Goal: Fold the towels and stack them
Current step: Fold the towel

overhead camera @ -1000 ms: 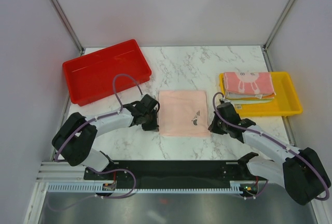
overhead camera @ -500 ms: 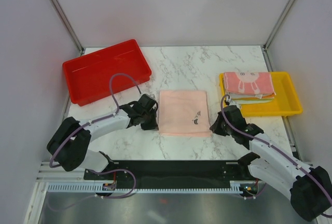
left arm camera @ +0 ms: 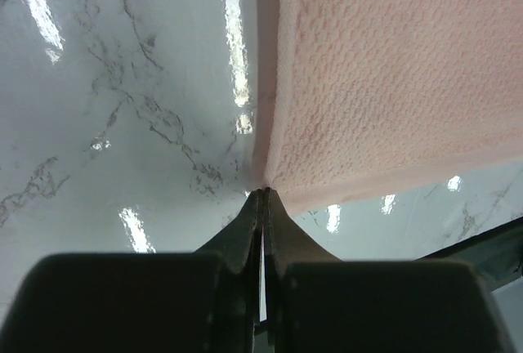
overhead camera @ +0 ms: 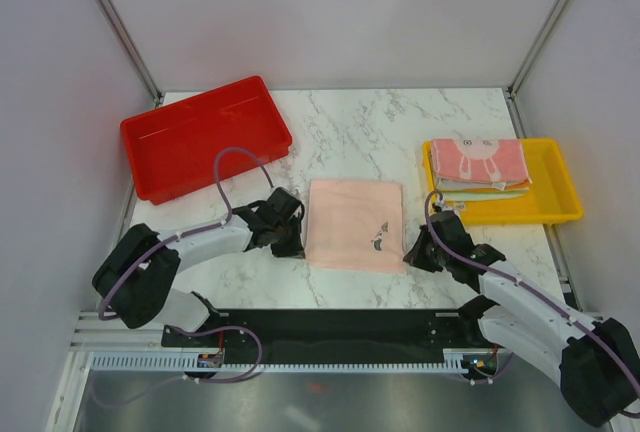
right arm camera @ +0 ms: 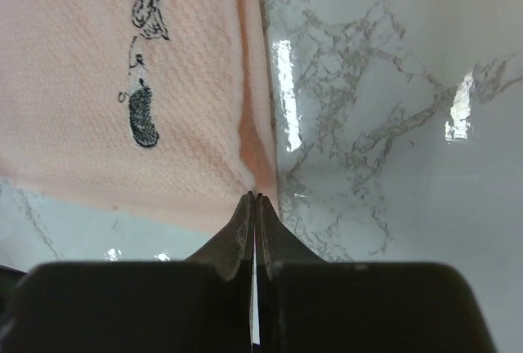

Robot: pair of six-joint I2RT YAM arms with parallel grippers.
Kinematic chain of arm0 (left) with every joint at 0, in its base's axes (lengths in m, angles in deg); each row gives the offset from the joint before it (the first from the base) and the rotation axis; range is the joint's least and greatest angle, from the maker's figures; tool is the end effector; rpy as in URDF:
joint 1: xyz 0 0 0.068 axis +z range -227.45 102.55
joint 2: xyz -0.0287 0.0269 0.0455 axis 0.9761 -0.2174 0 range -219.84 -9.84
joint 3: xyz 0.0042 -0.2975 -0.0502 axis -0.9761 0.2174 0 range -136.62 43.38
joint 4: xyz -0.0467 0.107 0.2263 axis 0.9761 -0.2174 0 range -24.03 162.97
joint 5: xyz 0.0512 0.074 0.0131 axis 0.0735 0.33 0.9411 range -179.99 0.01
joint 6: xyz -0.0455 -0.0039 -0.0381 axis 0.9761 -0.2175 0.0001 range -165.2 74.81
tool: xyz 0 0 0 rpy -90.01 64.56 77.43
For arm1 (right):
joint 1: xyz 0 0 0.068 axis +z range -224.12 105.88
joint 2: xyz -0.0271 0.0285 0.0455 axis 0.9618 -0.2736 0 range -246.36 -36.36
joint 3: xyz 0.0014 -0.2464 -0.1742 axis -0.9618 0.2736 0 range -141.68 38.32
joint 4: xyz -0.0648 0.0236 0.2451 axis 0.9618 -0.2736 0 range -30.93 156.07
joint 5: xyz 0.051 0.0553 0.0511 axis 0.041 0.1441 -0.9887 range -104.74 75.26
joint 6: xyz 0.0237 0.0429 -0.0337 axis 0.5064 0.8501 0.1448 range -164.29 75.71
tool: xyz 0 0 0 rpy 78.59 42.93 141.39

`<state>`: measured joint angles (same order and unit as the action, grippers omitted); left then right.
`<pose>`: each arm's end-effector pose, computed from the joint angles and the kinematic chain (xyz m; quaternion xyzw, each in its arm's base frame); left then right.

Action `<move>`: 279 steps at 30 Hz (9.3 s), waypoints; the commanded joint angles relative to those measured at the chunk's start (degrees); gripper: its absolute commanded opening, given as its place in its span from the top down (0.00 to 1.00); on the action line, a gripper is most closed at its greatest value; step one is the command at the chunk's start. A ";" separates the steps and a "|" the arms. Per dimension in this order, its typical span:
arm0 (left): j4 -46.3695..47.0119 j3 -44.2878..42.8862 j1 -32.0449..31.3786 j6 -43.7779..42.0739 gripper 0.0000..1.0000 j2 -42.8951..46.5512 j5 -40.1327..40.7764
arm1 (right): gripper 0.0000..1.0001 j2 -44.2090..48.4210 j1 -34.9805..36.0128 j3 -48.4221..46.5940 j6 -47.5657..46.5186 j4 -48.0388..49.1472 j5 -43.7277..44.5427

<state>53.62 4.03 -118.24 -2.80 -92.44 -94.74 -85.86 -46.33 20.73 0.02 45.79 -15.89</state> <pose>0.1873 -0.1663 0.1814 -0.0038 0.9708 -0.1871 0.1502 0.1188 0.0636 0.1693 0.1327 0.9367 0.1983 0.2564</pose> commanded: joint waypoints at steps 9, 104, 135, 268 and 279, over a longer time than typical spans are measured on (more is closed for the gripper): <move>3.78 2.07 -1.30 2.52 0.98 8.08 -5.96 | 1.00 8.61 -0.19 -3.61 4.37 -11.55 -1.13; -12.64 -50.81 13.46 -21.90 0.48 -23.72 -1.04 | 0.57 -35.63 -7.74 -42.78 -19.52 -0.20 7.31; -8.86 -65.67 17.59 -26.05 0.98 -45.01 -3.77 | 1.00 -57.38 -14.43 -51.50 -20.41 7.43 2.38; -27.40 -70.50 19.35 -69.11 0.51 -48.96 -23.72 | 0.78 -67.66 -15.49 -66.26 -57.06 -21.56 -25.66; -26.88 -78.77 19.17 -65.07 0.98 -49.32 -23.28 | 1.00 -60.20 -16.89 -65.39 -52.05 -16.82 -19.95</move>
<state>26.19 -70.77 -98.81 -69.10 -142.74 -118.15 -152.08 -62.81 -43.68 -53.90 25.95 -38.19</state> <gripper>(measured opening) 0.031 0.012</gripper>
